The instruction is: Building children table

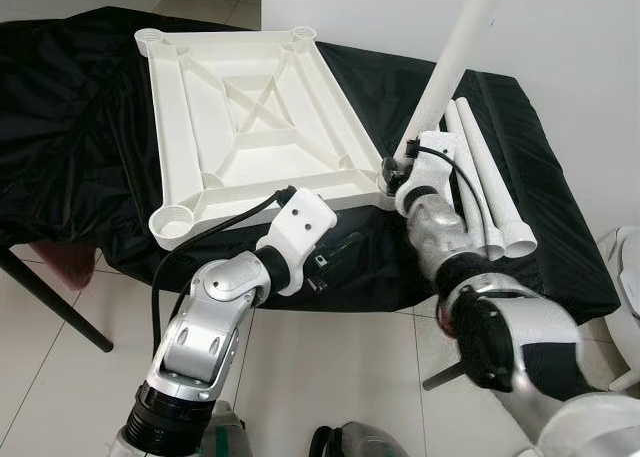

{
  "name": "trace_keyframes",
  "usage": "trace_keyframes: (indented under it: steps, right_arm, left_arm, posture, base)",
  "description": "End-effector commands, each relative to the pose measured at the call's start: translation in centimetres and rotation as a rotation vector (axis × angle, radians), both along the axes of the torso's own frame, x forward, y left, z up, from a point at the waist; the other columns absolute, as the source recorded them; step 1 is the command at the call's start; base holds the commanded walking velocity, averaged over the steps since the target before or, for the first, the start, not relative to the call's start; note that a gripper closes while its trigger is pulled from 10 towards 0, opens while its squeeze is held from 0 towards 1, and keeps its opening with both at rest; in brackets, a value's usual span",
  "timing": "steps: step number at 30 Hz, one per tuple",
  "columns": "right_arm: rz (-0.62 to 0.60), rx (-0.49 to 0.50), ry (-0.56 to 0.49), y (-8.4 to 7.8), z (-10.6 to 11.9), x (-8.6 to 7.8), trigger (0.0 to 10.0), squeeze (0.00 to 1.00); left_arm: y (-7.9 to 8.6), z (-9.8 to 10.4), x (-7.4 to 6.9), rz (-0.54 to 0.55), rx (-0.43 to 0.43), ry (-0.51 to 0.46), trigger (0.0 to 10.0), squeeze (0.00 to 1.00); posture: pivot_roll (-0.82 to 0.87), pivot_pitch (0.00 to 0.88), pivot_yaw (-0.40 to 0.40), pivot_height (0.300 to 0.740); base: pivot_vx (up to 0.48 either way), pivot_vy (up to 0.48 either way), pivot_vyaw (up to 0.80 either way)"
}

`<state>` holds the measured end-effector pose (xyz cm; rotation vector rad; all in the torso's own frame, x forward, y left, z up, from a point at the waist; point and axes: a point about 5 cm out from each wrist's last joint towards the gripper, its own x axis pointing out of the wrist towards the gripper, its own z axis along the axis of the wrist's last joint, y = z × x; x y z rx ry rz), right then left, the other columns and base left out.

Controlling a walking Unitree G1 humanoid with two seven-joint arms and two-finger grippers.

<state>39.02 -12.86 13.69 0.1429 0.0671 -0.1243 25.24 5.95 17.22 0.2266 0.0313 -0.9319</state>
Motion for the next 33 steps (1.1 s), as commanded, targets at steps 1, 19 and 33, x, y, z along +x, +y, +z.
trace_keyframes:
  steps: [1, 19, 33]
  right_arm:
    - [-0.084, -0.007, 0.079, -0.3, -2.0, -0.9, 0.0, 0.00]
    - [-0.092, -0.010, 0.058, 2.5, -1.6, -1.1, 10.0, 0.00]
    - [0.108, -0.012, -0.089, 1.1, 0.0, -0.6, 10.0, 0.00]
  left_arm:
    - [0.0, 0.0, 0.1, 0.063, -0.004, -0.011, 10.0, 0.00]
    - [-0.2, 0.0, 0.1, 0.064, -0.012, -0.007, 10.0, 0.00]
    - [-0.2, 0.1, 0.1, 0.058, -0.013, -0.004, 10.0, 0.00]
  posture:
    - [0.12, 0.001, -0.110, 0.740]
    - [0.11, 0.018, -0.107, 0.740]
    - [0.09, 0.024, -0.099, 0.740]
  base:
    - [0.000, 0.000, 0.00]
    - [0.000, 0.000, 0.00]
    - [0.000, 0.000, 0.00]
